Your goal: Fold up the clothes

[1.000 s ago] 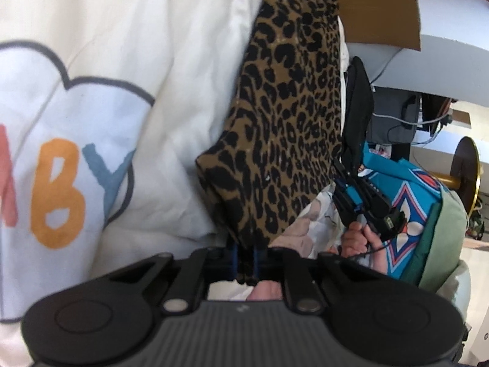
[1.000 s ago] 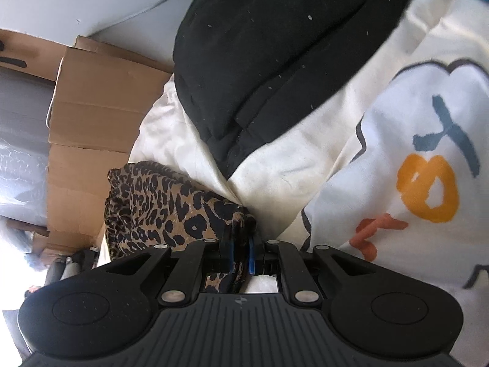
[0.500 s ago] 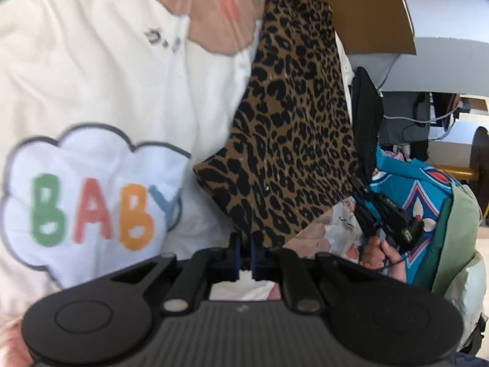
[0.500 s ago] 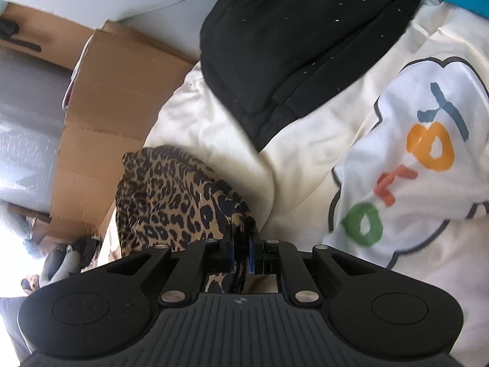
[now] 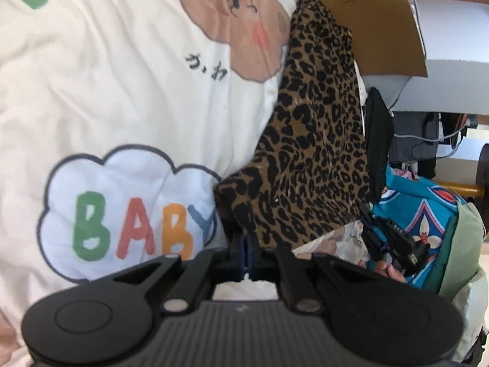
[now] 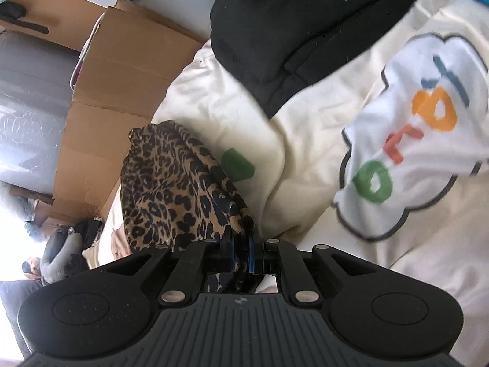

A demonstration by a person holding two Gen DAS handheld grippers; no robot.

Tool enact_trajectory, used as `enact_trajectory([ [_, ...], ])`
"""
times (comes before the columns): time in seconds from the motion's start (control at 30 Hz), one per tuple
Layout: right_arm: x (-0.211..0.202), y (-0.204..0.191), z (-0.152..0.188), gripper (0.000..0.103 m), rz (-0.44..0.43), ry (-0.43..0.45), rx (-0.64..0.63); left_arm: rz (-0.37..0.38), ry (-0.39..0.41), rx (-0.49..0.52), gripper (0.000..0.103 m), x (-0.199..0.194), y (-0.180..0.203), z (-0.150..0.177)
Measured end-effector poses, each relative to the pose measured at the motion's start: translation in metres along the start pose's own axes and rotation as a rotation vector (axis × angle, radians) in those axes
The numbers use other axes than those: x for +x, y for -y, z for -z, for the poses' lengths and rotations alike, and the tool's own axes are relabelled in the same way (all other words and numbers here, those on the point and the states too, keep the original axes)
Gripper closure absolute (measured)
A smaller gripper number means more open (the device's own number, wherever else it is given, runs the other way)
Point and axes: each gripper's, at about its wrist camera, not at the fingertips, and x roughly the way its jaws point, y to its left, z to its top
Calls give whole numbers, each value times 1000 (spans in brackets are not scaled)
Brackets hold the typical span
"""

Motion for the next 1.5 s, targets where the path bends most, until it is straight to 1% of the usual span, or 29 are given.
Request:
enact_trajectory([
  [0.17, 0, 7, -7, 97, 12, 12, 4, -2, -25, -6, 100, 12, -3, 4],
  [0.2, 0, 8, -7, 97, 15, 13, 2, -4, -29, -9, 101, 13, -4, 5],
  [0.37, -1, 14, -12, 97, 24, 32, 10, 4, -53, -23, 100, 17, -10, 13],
  [0.43, 0, 15, -14, 97, 27, 27, 9, 12, -57, -25, 100, 17, -10, 13],
  [0.5, 2, 15, -14, 97, 35, 24, -1, 20, -59, -28, 93, 16, -11, 14],
  [0.53, 2, 16, -15, 97, 36, 23, -3, 27, -49, -25, 86, 14, -10, 13],
  [0.57, 2, 16, -15, 97, 36, 22, 0, 40, -37, -21, 77, 12, -8, 12],
  [0.6, 2, 17, -15, 97, 36, 21, 2, 50, -25, -16, 71, 11, -6, 11],
  [0.63, 3, 18, -15, 97, 37, 20, 3, 54, -17, -7, 61, 11, -4, 10],
  [0.67, 3, 18, -15, 97, 38, 18, 2, 57, -9, 1, 57, 11, -3, 9],
  [0.73, 3, 19, -15, 97, 39, 15, 3, 60, -9, 18, 59, 16, 0, 7],
  [0.8, 4, 19, -15, 97, 40, 14, 6, 71, -36, 21, 74, 23, 1, 7],
  [0.83, 4, 19, -15, 97, 40, 14, 8, 77, -50, 23, 90, 27, 2, 7],
  [0.87, 5, 19, -15, 97, 40, 14, 9, 86, -61, 24, 93, 30, 3, 7],
  [0.93, 5, 20, -15, 97, 38, 13, 11, 126, -70, 25, 95, 28, 6, 10],
  [0.97, 5, 20, -15, 97, 36, 12, 11, 142, -74, 26, 95, 28, 7, 12],
  [1.13, 5, 21, -15, 97, 37, 12, 10, 141, -88, 13, 96, 30, 4, 18],
  [1.27, 5, 21, -15, 97, 47, 17, 2, 61, -98, 4, 96, 41, -4, 20],
  [1.33, 6, 20, -16, 96, 51, 19, -2, 32, -101, 18, 95, 42, -7, 19],
  [1.37, 6, 20, -16, 96, 54, 20, -4, 27, -98, 22, 90, 42, -7, 19],
  [1.4, 6, 20, -16, 96, 56, 21, -6, 23, -95, 25, 88, 41, -6, 19],
  [1.47, 6, 20, -16, 96, 61, 23, -9, 27, -92, 27, 80, 40, -7, 19],
  [1.5, 7, 20, -16, 96, 63, 22, -10, 30, -92, 30, 78, 39, -8, 19],
])
